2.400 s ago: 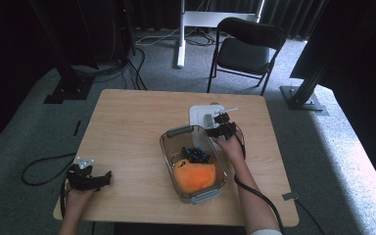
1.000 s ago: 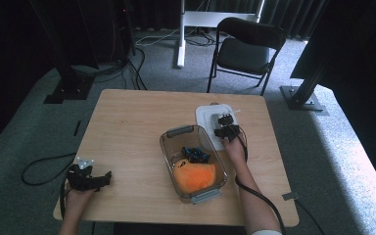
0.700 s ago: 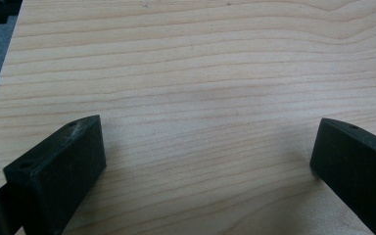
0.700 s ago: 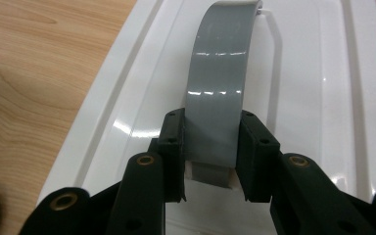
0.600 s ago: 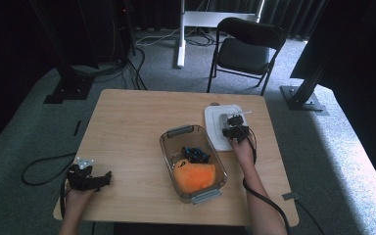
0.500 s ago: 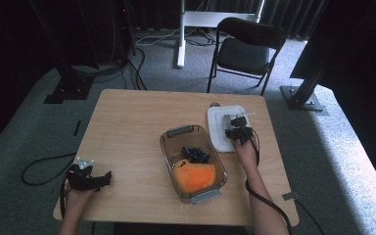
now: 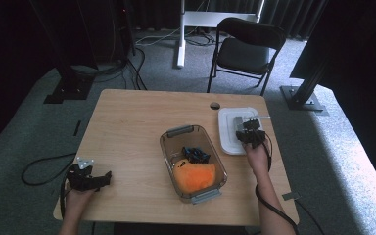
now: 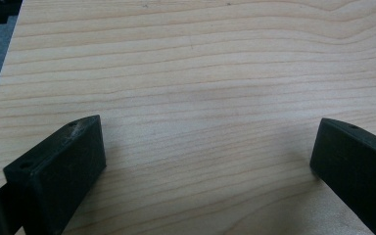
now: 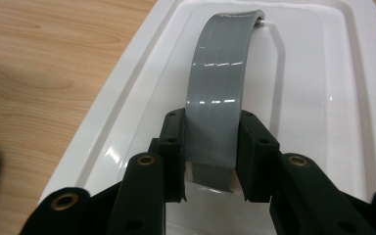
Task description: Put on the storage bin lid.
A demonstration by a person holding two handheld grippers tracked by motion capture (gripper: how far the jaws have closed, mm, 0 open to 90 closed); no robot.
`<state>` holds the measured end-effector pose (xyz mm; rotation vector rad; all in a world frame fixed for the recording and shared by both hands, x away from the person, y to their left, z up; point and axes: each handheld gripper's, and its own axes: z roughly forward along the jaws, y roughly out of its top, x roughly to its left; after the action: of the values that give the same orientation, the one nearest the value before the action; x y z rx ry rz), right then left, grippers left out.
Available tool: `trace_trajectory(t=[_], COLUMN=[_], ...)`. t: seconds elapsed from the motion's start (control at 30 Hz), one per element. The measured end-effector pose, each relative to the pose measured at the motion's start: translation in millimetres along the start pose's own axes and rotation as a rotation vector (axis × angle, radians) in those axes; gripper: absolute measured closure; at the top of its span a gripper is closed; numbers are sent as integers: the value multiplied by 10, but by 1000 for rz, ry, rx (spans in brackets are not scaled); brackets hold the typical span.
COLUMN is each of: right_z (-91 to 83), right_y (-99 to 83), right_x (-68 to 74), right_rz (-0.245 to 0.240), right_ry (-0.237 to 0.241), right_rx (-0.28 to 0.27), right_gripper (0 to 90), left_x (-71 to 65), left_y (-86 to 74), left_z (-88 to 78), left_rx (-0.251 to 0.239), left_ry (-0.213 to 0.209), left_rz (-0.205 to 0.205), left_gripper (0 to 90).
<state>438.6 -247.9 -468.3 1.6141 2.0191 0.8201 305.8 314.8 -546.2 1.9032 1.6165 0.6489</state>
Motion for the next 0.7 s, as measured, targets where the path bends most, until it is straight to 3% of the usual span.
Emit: trace_trajectory(t=[0.3,0.7], right_z=[-230,-743], right_y=[8,131], right_x=[24,156], right_rz=[-3,-35], right_ry=[6,37], right_rx=[-41,-162], right_gripper=[678,680], left_x=[0,0], left_y=[0,0], left_z=[0,0], left_rx=[0,0], left_ry=[0,0], left_rz=[0,0], left_gripper=[3,3])
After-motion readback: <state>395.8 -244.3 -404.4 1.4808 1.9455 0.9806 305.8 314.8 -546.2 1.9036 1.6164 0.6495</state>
